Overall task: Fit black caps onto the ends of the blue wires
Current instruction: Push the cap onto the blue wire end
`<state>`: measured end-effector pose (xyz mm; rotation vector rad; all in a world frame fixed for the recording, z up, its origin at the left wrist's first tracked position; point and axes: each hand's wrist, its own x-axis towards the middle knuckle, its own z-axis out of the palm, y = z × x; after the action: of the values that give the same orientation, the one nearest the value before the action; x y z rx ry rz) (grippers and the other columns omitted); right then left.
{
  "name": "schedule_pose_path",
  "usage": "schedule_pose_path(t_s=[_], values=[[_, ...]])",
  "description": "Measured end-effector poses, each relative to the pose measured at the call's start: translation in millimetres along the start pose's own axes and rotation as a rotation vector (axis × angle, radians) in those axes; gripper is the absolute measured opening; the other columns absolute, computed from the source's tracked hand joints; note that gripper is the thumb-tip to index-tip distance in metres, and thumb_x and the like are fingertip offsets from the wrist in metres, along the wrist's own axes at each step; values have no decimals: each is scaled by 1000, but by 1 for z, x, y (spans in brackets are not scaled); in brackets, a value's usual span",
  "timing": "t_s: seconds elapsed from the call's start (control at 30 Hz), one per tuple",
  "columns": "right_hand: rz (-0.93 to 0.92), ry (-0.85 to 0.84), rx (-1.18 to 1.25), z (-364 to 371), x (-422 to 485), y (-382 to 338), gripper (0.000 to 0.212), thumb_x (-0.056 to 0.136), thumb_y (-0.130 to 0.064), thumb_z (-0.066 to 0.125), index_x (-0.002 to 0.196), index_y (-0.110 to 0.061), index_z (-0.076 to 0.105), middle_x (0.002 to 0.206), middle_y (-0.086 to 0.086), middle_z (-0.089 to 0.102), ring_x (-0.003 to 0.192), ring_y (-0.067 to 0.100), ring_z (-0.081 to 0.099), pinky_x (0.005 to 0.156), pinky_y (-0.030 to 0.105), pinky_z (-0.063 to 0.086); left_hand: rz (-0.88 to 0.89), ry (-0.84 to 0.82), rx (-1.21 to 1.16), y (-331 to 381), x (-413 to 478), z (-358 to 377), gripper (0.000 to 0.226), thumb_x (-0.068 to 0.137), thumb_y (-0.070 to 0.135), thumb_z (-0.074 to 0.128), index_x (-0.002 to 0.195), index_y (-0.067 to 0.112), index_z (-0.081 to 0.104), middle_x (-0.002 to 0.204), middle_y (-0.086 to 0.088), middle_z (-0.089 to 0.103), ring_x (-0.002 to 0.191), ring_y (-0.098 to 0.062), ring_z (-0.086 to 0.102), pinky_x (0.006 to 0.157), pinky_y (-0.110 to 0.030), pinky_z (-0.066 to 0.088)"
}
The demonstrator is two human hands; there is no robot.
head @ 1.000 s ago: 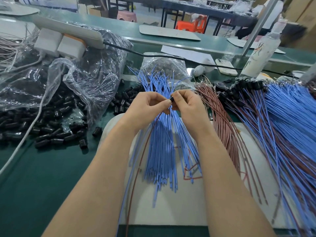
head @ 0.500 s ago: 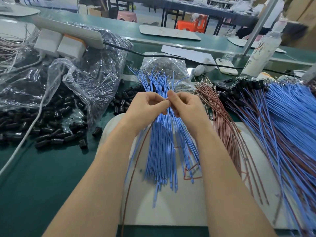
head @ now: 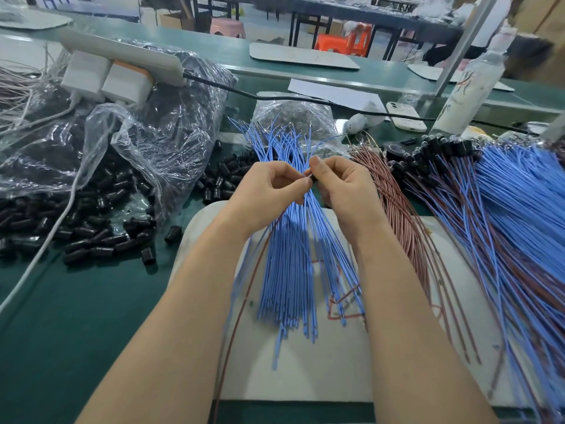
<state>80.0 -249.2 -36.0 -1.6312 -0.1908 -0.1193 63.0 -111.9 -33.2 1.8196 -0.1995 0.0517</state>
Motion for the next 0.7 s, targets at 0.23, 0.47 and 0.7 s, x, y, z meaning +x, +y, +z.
schedule_pose_path(t_s=[0.23,0.47,0.7], values=[[45,-27,77,-2,1,-1,27,96,-20,55,73,-7,59,40,-13,40,41,5,28,46,20,27,11,-46,-12,3,-1,-3,14,89,23,64,79,14,67,58,8,63,67,-16,49,67,-26,38],[130,-54,160,-4,1,0,27,96,-20,55,71,-9,59,41,-10,39,41,6,29,46,20,27,27,-55,21,0,0,-2,14,88,22,64,76,15,64,52,10,61,42,-1,39,43,-10,31],[-127,26,-217,-3,-1,-1,25,95,-23,58,74,-10,61,57,-3,53,56,15,43,55,31,38,64,-14,57,-5,1,-2,15,88,22,64,73,18,62,51,12,61,41,3,46,44,-7,32]])
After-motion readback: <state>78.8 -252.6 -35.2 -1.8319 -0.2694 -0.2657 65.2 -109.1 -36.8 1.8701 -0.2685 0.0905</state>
